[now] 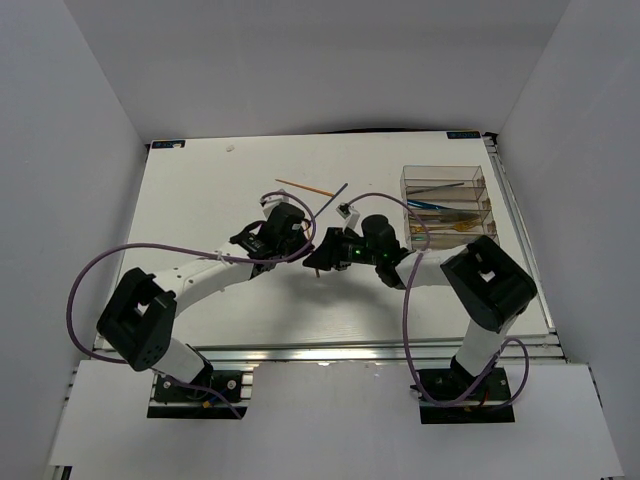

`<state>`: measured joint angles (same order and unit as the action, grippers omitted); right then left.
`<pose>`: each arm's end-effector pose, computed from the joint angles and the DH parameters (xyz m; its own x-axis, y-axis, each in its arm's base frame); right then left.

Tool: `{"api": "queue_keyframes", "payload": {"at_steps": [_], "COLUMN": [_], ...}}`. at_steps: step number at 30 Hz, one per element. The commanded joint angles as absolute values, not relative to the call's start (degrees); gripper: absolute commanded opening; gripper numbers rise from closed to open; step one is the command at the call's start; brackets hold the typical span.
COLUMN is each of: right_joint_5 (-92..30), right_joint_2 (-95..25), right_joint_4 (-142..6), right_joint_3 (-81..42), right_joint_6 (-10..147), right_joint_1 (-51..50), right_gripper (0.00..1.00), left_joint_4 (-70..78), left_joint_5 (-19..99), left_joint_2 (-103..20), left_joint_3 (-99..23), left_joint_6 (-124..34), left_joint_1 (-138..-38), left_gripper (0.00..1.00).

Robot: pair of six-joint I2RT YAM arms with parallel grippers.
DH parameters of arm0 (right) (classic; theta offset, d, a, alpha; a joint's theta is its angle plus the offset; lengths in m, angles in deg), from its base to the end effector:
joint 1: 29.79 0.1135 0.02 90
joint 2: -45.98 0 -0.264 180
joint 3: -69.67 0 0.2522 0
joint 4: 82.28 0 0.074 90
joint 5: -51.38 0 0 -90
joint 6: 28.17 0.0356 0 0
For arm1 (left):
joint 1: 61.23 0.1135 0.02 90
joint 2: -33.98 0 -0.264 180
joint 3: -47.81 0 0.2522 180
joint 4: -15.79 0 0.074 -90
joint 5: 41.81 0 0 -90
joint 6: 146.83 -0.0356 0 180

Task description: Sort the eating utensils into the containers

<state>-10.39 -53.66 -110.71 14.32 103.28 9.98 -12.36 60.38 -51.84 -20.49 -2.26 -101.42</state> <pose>0.2552 0.2343 0.1689 -0.7620 0.1246 -0.6354 -0.5455 0.4051 0.7337 0.2472 -0.1990 0.2231 -0.7389 -0.4184 -0.5282 -0.1449 0.8642 -0.4818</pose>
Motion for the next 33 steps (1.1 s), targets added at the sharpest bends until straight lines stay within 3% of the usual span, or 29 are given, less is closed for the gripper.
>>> {"api": "queue_keyframes", "payload": {"at_steps": [1,3,5,7,8,10,12,16,19,22,26,33], "right_joint_5": [-11.99,-11.90,-12.25,-12.34,-12.78,-13.13,-15.23,-24.43,-33.05,-49.99,-60.91,-62.26], "right_joint_2": [-55.71,-56.58,-56.33,-55.89,-55.19,-54.48,-53.61,-49.49,-46.67,-43.67,-46.46,-59.31], "right_joint_4": [-111.76,-111.67,-112.63,-113.78,-113.78,-113.43,-108.55,-97.90,-85.60,-76.29,-64.69,-54.72], "right_joint_3": [10.57,9.86,10.03,10.81,10.91,11.26,10.56,10.12,8.45,4.94,-4.72,-22.66], "right_joint_6": [102.08,102.34,102.61,102.69,102.61,102.52,102.61,110.05,116.55,124.19,133.78,145.74], "right_joint_1": [10.11,10.11,10.11,10.11,10.11,9.85,8.80,1.61,-3.75,-8.06,-12.82,-18.98], "right_gripper": [0.54,0.47,0.31,0.00,0.00,0.00,0.00,0.00,0.00,0.00,0.00,0.00], "left_joint_4": [-10.45,-10.54,-11.24,-12.12,-13.60,-16.24,-23.78,-48.08,-52.89,-53.52,-52.37,-54.22], "left_joint_5": [58.47,58.56,58.65,59.35,59.61,62.84,67.50,86.97,94.66,98.81,100.04,98.03], "left_joint_2": [-48.20,-47.49,-47.32,-47.49,-47.58,-47.67,-47.23,-42.68,-36.79,-27.83,-19.11,-12.95], "left_joint_3": [-20.00,-20.18,-20.70,-21.66,-22.19,-23.77,-28.24,-45.34,-48.39,-44.28,-34.43,-27.74], "left_joint_6": [-1.63,-1.63,-1.98,-2.33,-2.68,-3.47,-3.65,-4.35,-6.89,-9.62,-9.90,-6.03], "left_joint_1": [-101.75,-101.75,-101.84,-101.75,-101.75,-101.75,-101.75,-101.84,-101.84,-101.75,-101.75,-101.75], "left_gripper": [0.00,0.00,0.00,0.00,0.06,0.45,0.98,0.98,0.98,0.98,0.98,0.98]}}
